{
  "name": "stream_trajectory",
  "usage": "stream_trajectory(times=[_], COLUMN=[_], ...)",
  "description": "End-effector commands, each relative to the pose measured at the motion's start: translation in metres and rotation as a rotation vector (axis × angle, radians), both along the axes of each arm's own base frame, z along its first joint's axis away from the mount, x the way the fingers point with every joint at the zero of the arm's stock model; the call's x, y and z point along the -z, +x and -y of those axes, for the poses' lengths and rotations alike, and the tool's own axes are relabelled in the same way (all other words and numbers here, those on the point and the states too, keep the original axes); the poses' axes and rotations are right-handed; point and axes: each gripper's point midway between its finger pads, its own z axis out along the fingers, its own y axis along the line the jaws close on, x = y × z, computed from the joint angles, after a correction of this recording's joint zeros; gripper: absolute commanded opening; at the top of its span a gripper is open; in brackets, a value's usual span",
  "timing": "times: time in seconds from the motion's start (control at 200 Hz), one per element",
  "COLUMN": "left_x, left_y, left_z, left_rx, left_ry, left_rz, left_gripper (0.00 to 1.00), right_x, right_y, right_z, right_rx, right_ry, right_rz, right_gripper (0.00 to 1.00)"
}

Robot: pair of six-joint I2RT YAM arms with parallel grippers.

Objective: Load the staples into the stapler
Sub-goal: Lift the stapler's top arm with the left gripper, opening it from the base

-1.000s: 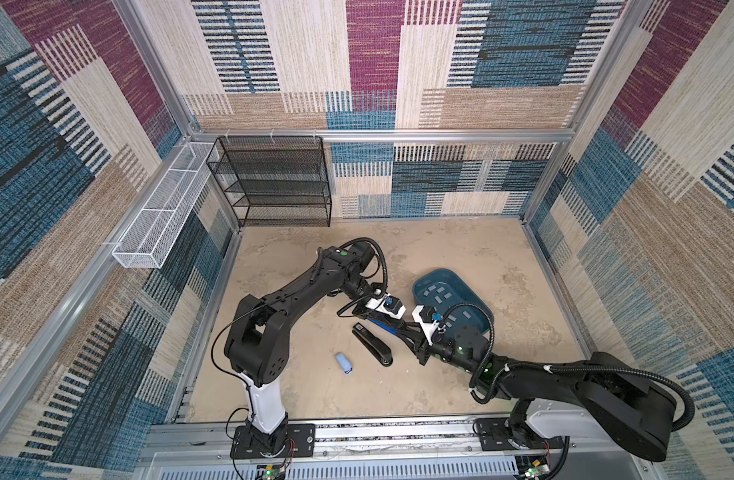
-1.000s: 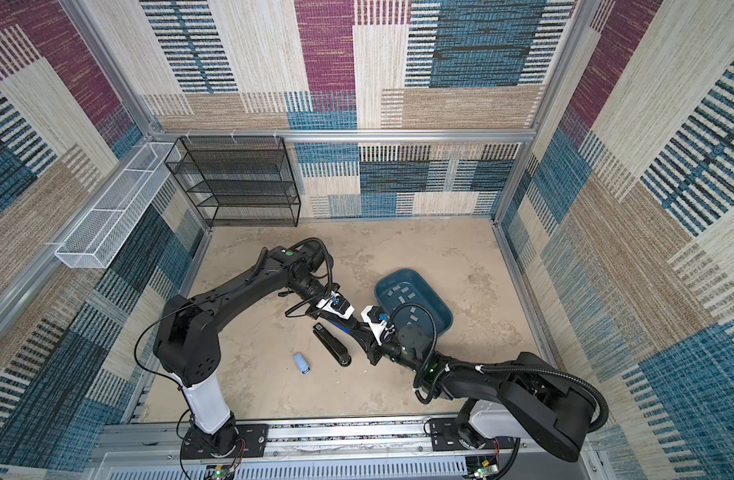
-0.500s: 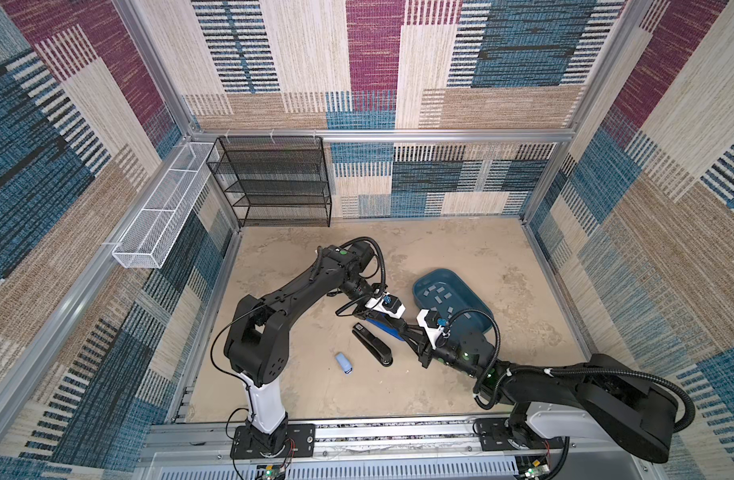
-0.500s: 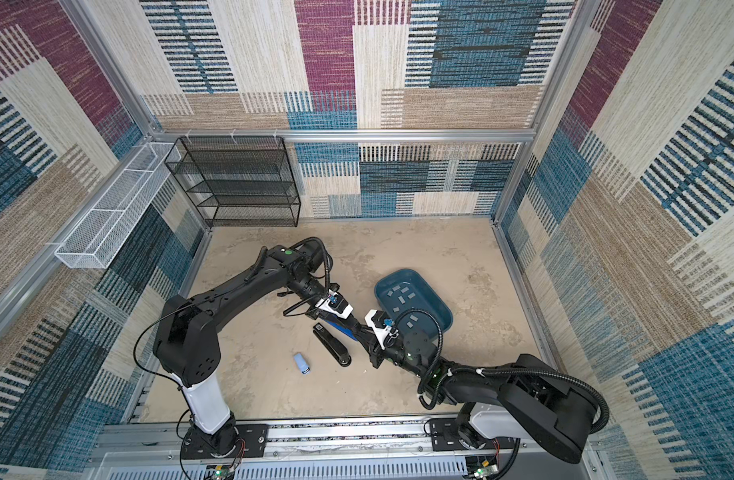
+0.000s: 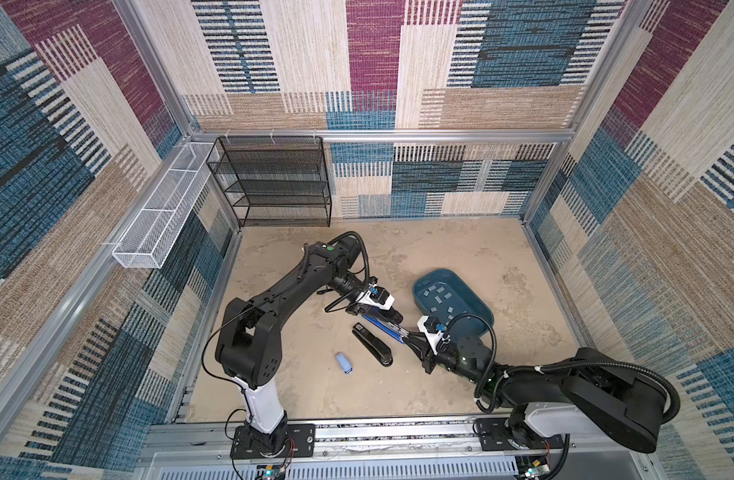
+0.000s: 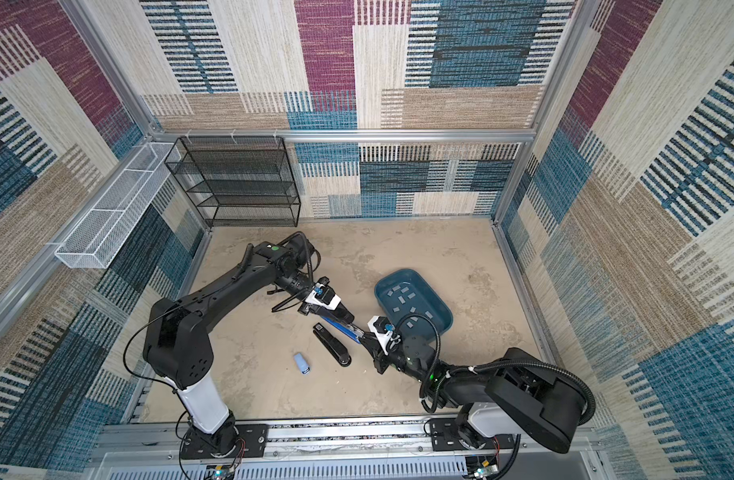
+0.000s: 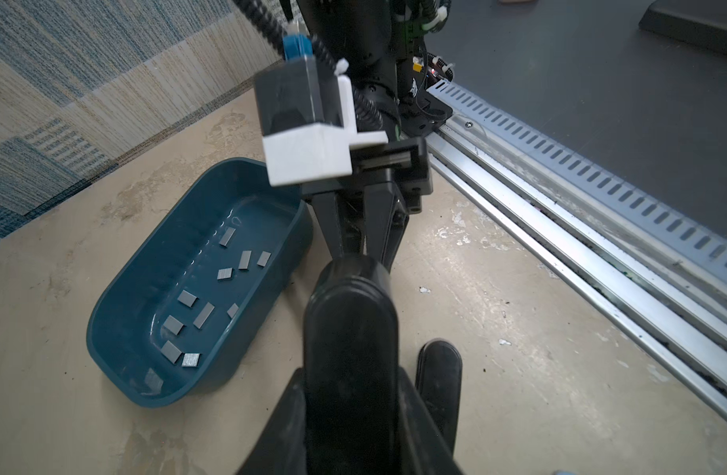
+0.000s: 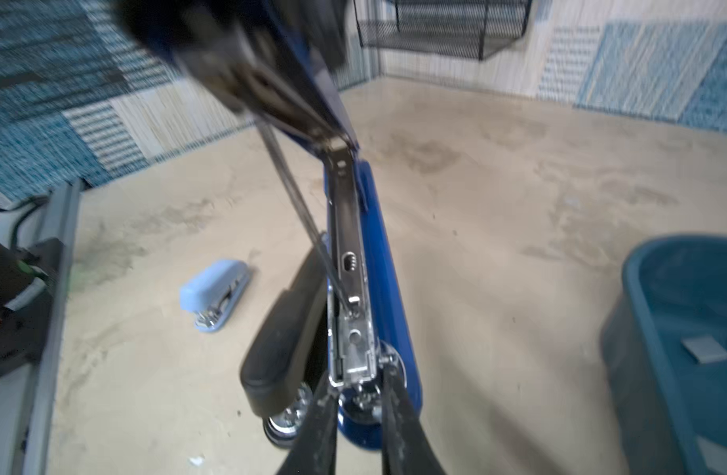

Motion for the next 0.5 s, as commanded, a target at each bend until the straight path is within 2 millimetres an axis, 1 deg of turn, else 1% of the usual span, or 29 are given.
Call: stream_trajectory(times=[0.0,0.075,0.265,0.341,0.416,0.496], left_x=[-0.014,-0.013,-0.004,-0.005,-0.01,-0.015], left_y=[-0.009,-0.008,-0.003,-0.004,-0.009,-0.014], left_z=[0.001,0.002,0.003,0.005,0.007,0.009], left_rx=[0.034,0.034,0.028,0.031,0.05,0.064], left_ry=[-0.064,-0.065,-0.042,-0.058,-0.089,-0.109], left_rz=[-0.014,-0.016,-0.04,-0.053,-0.046,-0.04], left_gripper=[0.0,0.0,0.0,0.0,0.0,0.0], right_x=[0.011,0.012,0.01,0.008,0.003,-0.004], right_y=[0.01,0.011,0.012,0.013,0.014,0.016], right_z=[0.013,0.012,0.013,0.012,0.009,0.004], right_rx=[0.099,0.102,0.114,0.114,0.11,0.101], right_ry=[-0.018,-0.021,-0.016,-0.008,0.007,0.019], right_rz=[-0.049,-0.051,-0.046,-0.045,-0.038,-0.025], right_gripper=[0.0,0.0,0.01,0.06,0.15,0.18])
